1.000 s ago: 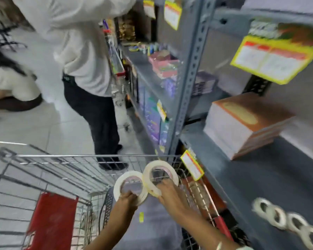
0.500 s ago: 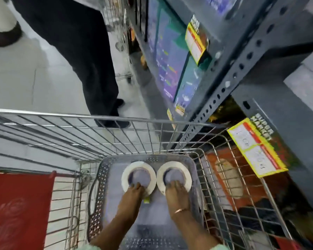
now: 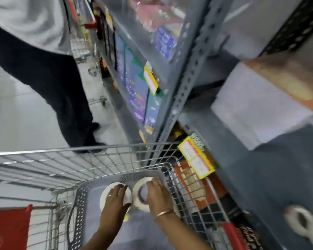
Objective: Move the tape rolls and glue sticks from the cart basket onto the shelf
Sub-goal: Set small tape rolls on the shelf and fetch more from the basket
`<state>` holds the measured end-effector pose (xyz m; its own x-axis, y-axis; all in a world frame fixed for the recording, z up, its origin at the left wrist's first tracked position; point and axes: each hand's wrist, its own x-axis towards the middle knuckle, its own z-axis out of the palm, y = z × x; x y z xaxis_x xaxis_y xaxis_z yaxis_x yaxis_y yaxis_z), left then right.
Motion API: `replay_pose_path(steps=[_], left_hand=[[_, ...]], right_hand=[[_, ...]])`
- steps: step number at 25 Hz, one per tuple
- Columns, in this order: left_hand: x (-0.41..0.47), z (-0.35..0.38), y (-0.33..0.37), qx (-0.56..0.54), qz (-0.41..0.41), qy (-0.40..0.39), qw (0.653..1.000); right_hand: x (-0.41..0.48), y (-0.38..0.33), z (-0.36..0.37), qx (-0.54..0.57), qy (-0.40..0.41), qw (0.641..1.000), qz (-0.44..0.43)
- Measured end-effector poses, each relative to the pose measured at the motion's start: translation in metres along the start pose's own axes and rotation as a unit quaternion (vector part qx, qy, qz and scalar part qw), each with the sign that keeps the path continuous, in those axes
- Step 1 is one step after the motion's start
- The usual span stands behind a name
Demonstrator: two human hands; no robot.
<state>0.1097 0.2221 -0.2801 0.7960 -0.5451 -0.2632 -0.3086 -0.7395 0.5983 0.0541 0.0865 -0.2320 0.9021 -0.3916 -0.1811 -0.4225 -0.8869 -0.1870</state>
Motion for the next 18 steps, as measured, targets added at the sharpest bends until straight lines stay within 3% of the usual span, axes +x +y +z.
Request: replay_pose_path(steps=[3,6,10,13,18], left_hand=[[-0.007,-0.041,0.07,-0.046,0.087,0.062,0.993],[-0.021,-0.086,0.165,-0.071,0.179,0.088,0.977],[-0.042,-0.105,0.283,-0.063,0.304,0.039,0.95],[-0.07,-0.081,0.352,-0.008,0.38,-0.071,0.922],[-0.102,-0.022,0.399,0.163,0.391,-0.176,0.888]], right_hand=[[-0.024,0.009,-0.099,0.062,0.123,0.991,-0.005],[-0.063,0.036,-0.198,0.165,0.174,0.971,0.006],[-0.113,0.112,-0.284,0.177,0.242,0.95,0.083],[-0.163,0.184,-0.297,0.131,0.226,0.951,0.168],[-0.23,0.232,-0.276,0.068,0.075,0.963,0.249]])
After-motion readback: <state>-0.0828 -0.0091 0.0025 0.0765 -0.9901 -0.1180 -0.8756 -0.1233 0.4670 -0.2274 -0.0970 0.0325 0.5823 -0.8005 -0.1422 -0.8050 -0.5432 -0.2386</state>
